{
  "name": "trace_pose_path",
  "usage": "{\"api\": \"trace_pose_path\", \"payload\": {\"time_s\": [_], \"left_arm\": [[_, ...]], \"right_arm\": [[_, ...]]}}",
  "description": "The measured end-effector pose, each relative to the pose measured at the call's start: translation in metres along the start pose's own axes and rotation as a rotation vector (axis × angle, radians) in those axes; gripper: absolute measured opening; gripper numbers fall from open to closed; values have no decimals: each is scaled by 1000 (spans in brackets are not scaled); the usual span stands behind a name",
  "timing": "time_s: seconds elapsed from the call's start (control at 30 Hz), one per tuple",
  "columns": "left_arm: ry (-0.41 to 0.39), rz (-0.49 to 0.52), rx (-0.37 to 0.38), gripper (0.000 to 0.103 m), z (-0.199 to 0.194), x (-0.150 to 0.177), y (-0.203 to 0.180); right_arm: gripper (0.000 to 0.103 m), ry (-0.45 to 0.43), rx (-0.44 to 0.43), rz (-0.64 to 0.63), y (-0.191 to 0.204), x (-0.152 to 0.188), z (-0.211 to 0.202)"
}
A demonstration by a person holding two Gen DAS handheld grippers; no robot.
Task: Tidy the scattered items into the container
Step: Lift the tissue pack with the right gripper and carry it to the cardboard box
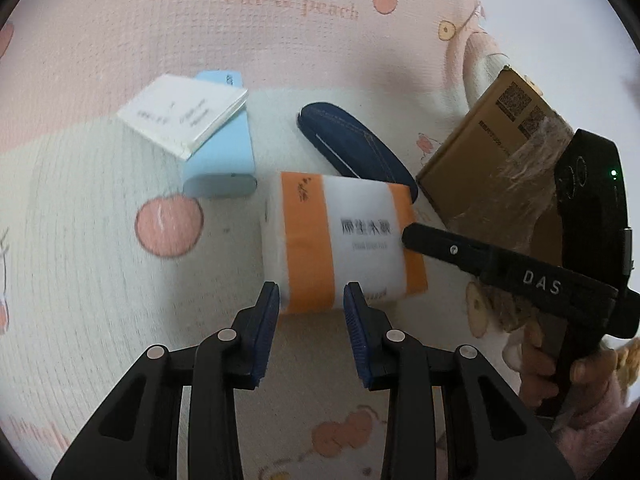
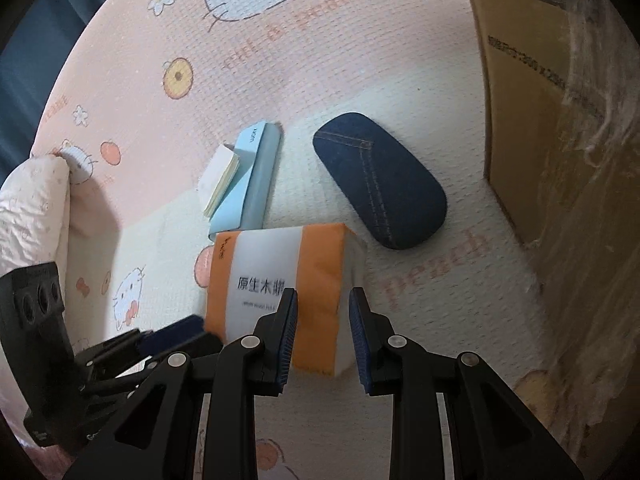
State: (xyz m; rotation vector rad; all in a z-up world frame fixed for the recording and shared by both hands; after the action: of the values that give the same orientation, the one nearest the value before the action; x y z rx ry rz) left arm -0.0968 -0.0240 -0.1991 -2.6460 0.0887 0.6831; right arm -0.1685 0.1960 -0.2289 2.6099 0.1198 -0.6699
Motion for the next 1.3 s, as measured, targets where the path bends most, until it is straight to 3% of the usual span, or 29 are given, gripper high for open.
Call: {"api": "trace_pose_path", "payload": {"time_s": [0.13,0.2,0.43,0.57,0.73,1.13,1.3], "left_arm": [[-5,-39,-16,40,-4,-8,8],[-22,-70,-31,48,-4,-15,13],[-21,-199,45,51,12,-32,22],[24,-210,110,51,23,-30,20],[3,-147,68,50,18,-30,8],[-231,-46,119,50,-77,-59,-44],[-274,35,153,50,-98,-71,-83]], "right_arm": [[31,34,15,11,-3,1,4],[34,37,-7,20,-3,1,5],[38,47,-83,96,-8,-4,21],[38,40,-113,118,-11,-4,26],[38,11,-104,72,-2,-5,19],[38,-260,-73,-70,50,-32,-99],[41,-339,-22,-73,41,-32,-146]]}}
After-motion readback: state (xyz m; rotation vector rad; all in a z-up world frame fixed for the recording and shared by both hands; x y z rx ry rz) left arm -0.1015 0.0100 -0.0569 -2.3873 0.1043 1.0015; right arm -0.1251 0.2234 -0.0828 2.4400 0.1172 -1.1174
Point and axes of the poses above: each gripper's, at about its wrist camera, not at the fingertips, and z roughly the way its jaws point, y to its left, x to its underside, the point moved 1 cm from there along z, roughly the way its jaws point, and after that the axes turned 1 degree about -z, right-handed, at the moved point
